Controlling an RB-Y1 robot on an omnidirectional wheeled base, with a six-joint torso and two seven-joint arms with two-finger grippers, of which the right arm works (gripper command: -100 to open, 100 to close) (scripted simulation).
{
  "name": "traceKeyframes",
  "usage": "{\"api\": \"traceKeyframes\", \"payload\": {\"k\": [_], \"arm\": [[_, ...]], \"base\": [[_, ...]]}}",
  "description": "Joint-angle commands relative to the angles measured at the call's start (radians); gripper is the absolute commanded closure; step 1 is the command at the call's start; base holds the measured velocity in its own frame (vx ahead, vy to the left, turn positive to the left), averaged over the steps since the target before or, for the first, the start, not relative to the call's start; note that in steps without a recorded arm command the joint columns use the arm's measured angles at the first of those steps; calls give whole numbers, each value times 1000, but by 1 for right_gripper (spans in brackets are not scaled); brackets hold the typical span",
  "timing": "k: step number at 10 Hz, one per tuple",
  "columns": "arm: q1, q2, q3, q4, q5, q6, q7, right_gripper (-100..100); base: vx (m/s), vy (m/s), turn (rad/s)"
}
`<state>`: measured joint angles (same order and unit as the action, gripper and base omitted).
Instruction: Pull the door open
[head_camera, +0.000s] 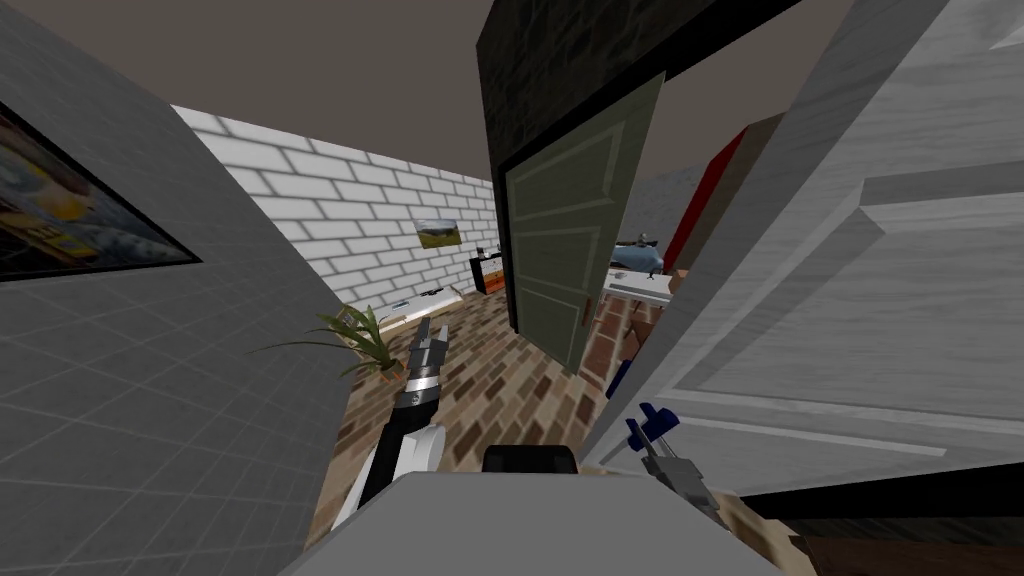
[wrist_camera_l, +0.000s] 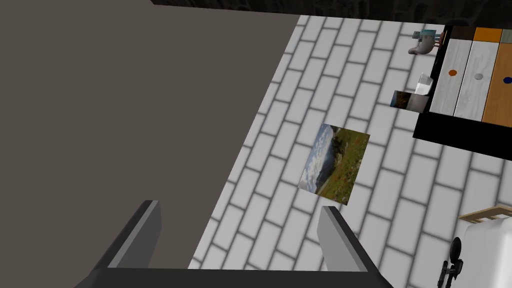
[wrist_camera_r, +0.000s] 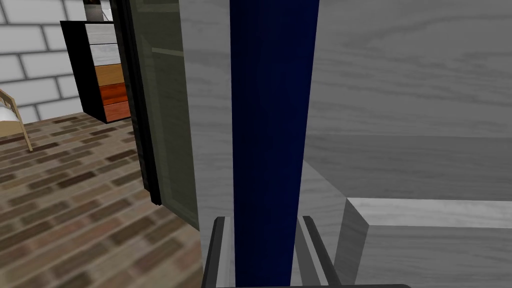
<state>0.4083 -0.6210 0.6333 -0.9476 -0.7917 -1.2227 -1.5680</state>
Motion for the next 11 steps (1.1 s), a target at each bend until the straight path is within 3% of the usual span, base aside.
{"api": "traceKeyframes", "payload": {"k": [1, 11], "arm": [[-5, -5, 8, 11, 9, -12, -15, 100], [-41, -30, 45, 79, 34, -52, -76, 100]], "base": [[-245, -13, 131], [-194, -29, 106]]}}
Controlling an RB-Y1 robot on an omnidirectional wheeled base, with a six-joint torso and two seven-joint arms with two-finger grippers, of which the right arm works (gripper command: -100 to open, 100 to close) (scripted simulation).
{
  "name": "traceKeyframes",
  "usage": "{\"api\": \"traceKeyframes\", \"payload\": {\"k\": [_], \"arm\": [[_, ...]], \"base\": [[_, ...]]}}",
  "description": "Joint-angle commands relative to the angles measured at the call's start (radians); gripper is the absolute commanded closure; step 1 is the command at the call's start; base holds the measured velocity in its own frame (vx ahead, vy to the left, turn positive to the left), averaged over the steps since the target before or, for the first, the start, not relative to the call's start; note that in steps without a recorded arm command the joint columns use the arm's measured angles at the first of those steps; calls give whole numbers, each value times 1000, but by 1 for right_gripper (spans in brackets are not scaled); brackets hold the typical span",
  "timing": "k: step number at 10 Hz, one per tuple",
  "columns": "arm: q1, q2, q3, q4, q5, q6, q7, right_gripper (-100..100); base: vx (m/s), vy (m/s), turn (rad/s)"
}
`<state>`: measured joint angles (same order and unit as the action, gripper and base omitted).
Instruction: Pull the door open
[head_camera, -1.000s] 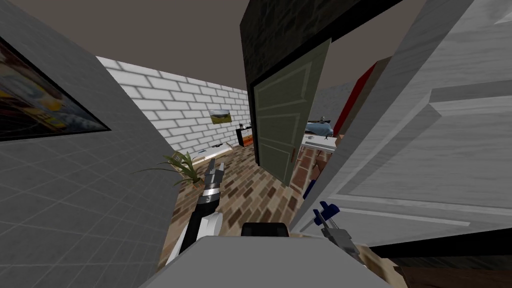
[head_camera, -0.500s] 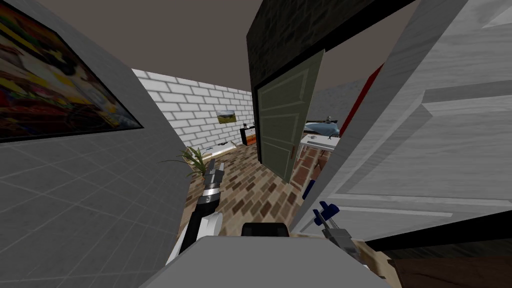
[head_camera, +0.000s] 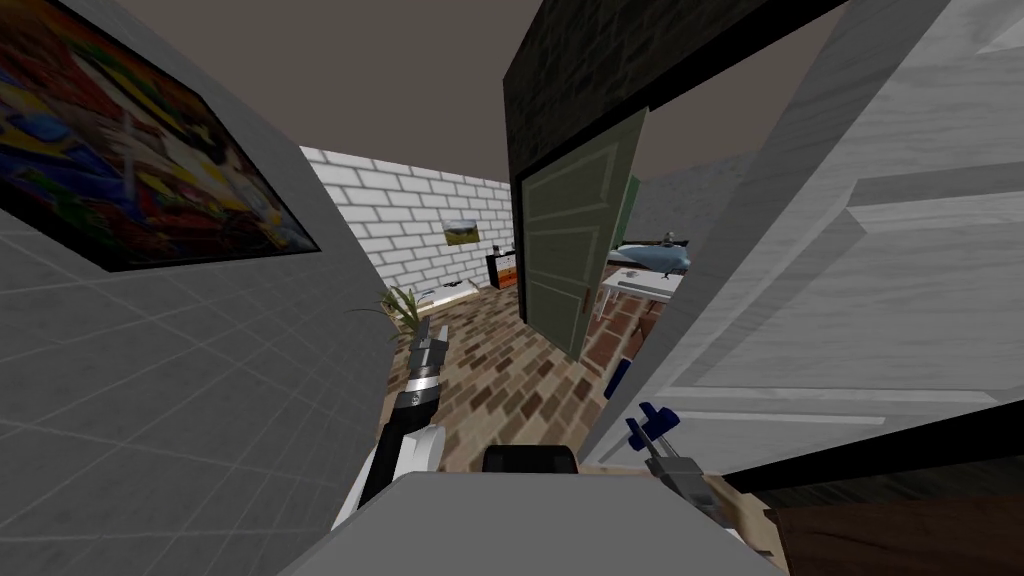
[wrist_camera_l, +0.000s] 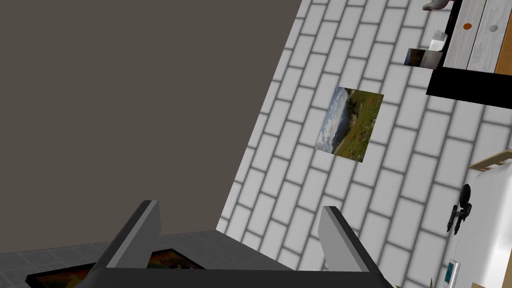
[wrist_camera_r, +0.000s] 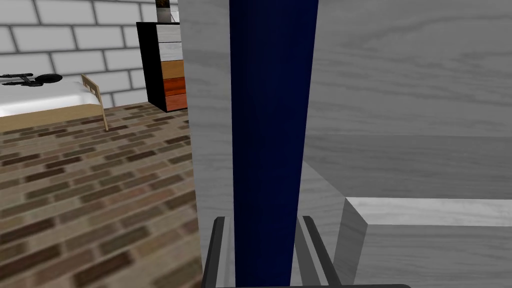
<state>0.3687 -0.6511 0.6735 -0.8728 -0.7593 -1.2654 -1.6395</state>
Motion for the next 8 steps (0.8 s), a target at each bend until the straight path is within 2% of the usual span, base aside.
{"api": "traceKeyframes", "payload": {"k": [1, 8], "arm": [[-6, -3, 10, 11, 2, -15, -9, 100], [-34, -21, 49, 57, 4, -55, -45, 100]], "base": [[-216, -48, 125], [-192, -40, 118]]}}
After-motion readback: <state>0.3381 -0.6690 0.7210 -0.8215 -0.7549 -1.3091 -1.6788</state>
